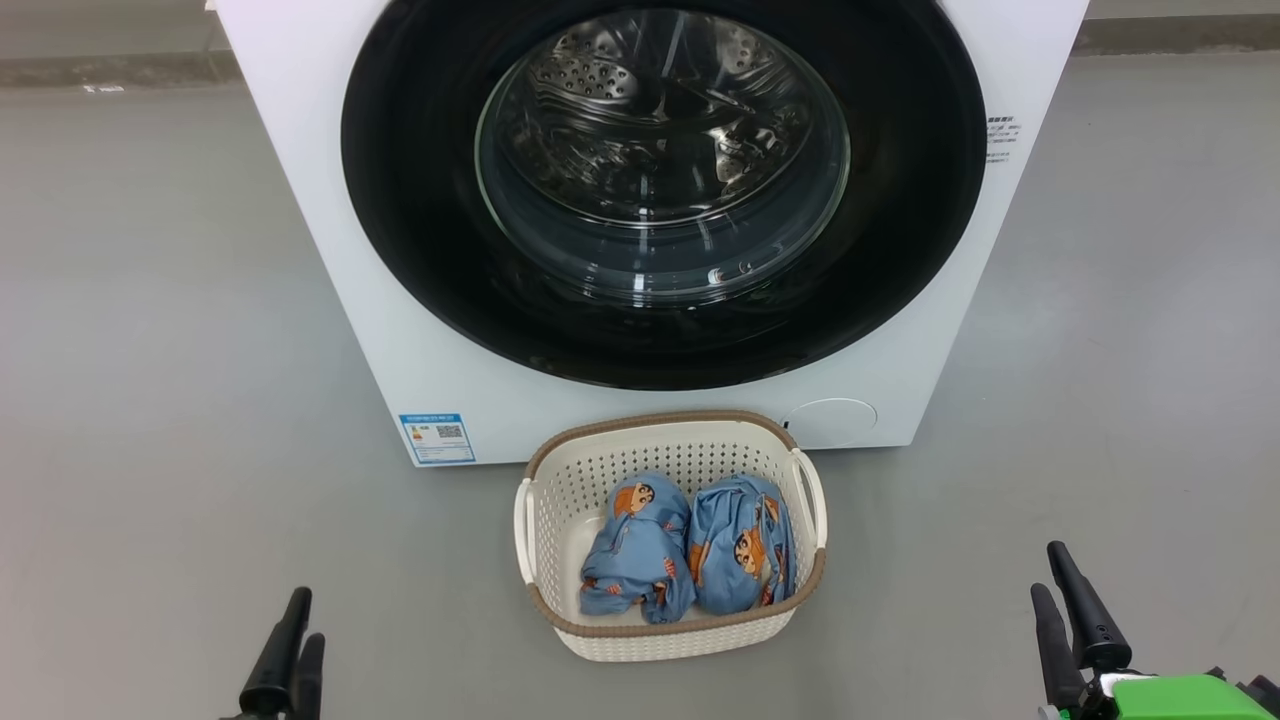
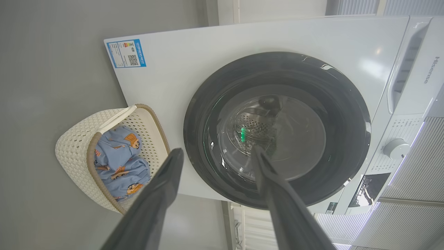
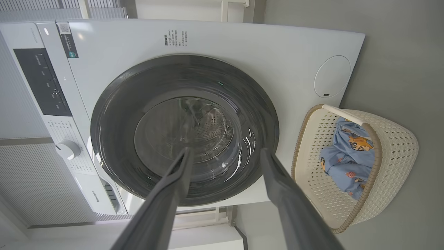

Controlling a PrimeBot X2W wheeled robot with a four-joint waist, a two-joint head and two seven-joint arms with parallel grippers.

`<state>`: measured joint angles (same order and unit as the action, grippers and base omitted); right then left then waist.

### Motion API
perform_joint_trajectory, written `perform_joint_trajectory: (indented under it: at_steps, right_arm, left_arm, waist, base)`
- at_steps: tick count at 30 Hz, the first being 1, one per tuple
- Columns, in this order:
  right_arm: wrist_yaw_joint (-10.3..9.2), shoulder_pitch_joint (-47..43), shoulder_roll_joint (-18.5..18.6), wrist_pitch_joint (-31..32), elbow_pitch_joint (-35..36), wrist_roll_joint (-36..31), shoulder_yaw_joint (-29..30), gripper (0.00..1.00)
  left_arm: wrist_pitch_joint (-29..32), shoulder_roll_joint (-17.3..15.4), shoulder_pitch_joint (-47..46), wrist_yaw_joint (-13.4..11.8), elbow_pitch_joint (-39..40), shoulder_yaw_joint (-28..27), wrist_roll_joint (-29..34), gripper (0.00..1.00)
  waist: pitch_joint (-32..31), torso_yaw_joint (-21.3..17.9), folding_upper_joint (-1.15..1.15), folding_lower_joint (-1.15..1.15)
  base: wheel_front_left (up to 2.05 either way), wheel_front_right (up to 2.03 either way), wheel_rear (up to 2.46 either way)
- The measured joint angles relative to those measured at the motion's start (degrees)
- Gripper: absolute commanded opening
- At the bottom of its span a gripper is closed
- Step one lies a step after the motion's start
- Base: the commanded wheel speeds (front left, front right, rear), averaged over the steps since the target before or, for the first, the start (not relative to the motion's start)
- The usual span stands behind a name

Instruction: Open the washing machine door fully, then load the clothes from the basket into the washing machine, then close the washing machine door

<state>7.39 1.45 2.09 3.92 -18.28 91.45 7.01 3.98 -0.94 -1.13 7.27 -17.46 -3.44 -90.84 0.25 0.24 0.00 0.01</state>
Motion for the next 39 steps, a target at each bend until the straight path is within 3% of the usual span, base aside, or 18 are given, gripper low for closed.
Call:
perform_joint_trajectory:
  at_steps: [22, 39]
  right_arm:
    - [0.0, 0.0, 1.7, -3.5, 0.0, -12.1, -2.7, 1.0]
    - [0.0, 0.0, 3.5, -6.3, -1.1, -24.1, -4.8, 1.0]
  left_arm:
    - [-3.6, -0.1, 0.0, 0.0, 1.5, 0.7, 12.3, 1.0]
    - [-6.1, -0.2, 0.0, 0.0, 2.5, 2.6, 27.6, 1.0]
  waist:
    - [0.0, 0.4, 0.0, 0.0]
    - [-0.1, 0.7, 0.0, 0.0]
  base:
    - [0.0, 0.0, 0.0]
    - [0.0, 0.0, 0.0]
